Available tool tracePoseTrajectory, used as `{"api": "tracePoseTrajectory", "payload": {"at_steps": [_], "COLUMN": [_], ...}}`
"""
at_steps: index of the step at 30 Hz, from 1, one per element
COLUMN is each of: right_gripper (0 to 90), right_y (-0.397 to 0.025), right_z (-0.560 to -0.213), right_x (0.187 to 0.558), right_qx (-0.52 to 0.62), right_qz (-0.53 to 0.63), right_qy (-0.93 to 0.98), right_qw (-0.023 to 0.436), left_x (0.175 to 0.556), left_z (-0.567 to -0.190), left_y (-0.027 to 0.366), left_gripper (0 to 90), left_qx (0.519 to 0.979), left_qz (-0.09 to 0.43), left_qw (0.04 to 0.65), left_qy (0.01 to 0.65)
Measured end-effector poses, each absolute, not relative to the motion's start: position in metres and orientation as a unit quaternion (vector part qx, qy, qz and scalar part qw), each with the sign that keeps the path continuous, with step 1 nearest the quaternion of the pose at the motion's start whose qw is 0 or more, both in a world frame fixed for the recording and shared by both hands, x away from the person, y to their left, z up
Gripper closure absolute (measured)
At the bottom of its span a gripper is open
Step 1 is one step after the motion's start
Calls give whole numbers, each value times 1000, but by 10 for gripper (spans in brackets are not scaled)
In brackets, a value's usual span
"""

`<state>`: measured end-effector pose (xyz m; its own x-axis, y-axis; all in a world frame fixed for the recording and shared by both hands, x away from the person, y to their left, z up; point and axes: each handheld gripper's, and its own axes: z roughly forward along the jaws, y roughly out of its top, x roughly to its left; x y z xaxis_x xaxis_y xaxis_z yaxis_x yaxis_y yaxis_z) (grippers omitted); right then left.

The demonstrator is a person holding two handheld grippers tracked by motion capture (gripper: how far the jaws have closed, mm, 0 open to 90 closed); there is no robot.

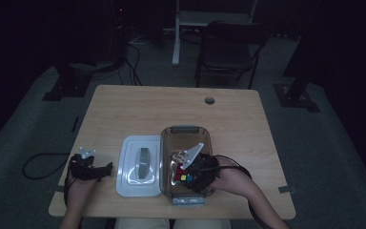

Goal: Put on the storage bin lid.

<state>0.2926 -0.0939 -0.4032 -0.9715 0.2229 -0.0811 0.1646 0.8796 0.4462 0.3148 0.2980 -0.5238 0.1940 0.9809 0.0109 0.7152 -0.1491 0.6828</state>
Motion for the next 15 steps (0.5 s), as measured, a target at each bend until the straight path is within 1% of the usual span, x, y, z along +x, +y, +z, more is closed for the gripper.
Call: {"api": "tracePoseTrajectory", "payload": {"at_steps": [15], "right_gripper": [336], "right_y": [-63], "right_z": [-419], "right_x": [307], "right_qx": [74], "right_qz": [123], "right_qy": [988], "right_qw": [61], "left_x": [315], "left_z": [-524], "left_y": [298], "left_gripper": [7], "left_qx": [720], "left_qz": [237], "left_qw": [281], "left_qy": [589]}}
